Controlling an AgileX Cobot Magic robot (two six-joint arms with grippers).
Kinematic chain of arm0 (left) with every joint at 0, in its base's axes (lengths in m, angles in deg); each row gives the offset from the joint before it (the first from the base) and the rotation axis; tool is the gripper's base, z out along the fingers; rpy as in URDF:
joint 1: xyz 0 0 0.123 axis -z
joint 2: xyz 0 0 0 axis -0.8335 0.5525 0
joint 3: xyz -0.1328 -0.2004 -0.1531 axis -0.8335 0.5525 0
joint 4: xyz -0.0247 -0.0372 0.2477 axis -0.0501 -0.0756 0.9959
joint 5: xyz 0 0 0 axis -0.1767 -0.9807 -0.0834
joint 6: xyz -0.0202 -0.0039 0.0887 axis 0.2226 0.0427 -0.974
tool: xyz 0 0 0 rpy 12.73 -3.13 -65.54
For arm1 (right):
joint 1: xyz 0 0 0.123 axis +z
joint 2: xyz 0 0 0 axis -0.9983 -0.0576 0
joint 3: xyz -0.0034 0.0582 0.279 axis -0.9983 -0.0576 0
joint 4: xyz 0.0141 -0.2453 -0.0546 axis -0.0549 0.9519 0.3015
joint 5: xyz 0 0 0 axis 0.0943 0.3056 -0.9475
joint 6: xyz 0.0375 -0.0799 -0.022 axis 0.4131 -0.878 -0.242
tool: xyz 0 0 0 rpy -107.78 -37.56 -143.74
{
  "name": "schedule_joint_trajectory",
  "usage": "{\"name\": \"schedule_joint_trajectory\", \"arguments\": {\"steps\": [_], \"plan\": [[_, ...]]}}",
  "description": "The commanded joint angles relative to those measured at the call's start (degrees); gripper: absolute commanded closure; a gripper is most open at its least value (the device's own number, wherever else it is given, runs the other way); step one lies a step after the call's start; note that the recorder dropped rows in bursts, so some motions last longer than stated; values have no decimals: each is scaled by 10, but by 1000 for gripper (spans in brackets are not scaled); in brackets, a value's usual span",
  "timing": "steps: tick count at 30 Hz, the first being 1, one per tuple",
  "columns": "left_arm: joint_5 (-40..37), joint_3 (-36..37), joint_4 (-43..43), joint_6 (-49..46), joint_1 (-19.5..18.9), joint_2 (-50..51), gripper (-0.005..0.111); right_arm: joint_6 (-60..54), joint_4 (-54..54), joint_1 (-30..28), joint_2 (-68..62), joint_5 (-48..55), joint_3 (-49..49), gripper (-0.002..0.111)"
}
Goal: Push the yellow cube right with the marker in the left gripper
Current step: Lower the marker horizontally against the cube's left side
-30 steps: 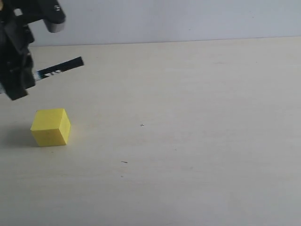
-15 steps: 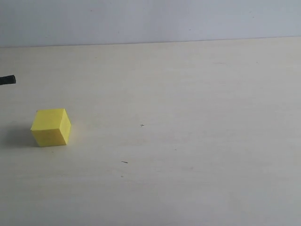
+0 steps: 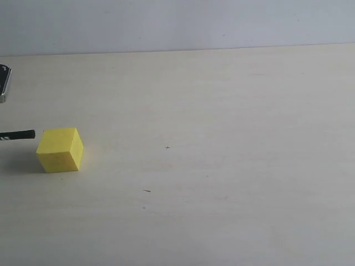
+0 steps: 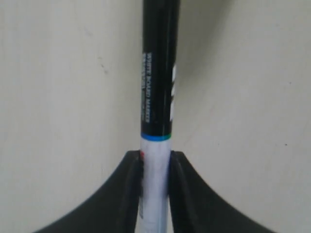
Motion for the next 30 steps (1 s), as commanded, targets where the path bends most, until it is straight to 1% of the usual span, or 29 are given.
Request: {"name": "schedule_joint_trajectory", "arguments": {"steps": [1,4,8,11,14,20,27,30], "plan": [[16,12,18,12,-2,15,107,-1,3,-3,3,-3,-2,108],[29,12,18,11,-2,23,107,-1,3,-3,3,-3,-2,108],[18,26,20,-39,-2,27,107,-1,3,-3,3,-3,-2,108],[19,30,45,-39,-2,27,107,-1,3,-3,3,-3,-2,108],[24,30,47,-40,-2,25,107,-1,3,-3,3,-3,-2,108],[34,30,-22,-87,-2,26,107,-1,3,-3,3,-3,-2,108],[37,30,-26,-82,-2,26,107,-1,3,-3,3,-3,-2,108],[37,30,2,-65,-3,26,107,-1,3,-3,3,-3,-2,108]]}}
